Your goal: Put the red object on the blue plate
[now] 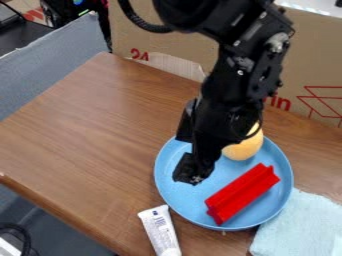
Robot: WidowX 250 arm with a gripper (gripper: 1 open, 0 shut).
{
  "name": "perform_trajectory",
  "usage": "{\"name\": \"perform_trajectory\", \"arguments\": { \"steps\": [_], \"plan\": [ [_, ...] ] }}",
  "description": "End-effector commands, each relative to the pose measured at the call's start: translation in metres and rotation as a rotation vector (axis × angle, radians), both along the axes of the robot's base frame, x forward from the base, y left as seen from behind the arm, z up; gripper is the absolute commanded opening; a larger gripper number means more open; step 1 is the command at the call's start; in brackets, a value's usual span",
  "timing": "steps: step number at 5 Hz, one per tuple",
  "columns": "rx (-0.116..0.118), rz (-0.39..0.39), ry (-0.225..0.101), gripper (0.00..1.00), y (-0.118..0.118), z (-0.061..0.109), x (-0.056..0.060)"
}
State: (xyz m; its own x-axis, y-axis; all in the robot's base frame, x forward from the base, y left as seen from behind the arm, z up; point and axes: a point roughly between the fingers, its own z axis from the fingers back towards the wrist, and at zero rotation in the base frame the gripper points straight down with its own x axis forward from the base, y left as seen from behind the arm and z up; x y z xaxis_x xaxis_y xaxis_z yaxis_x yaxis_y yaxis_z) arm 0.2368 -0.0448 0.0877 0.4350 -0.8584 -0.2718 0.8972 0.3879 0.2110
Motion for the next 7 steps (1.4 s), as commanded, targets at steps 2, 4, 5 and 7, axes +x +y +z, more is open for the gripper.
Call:
{"name": "perform_trajectory", "arguments": {
  "steps": [2, 4, 5, 7],
  "plan": [
    [-0.02, -0.015, -0.058, 1.0, 0.004, -0.002, 0.007],
    [-0.038, -0.011, -0.066, 1.0, 0.014, 0.001, -0.001],
    [-0.024, -0.021, -0.047, 1.0, 0.017, -0.009, 0.001],
    [0.018, -0.005, -0.053, 1.0, 0.042, -0.011, 0.01]
  ]
}}
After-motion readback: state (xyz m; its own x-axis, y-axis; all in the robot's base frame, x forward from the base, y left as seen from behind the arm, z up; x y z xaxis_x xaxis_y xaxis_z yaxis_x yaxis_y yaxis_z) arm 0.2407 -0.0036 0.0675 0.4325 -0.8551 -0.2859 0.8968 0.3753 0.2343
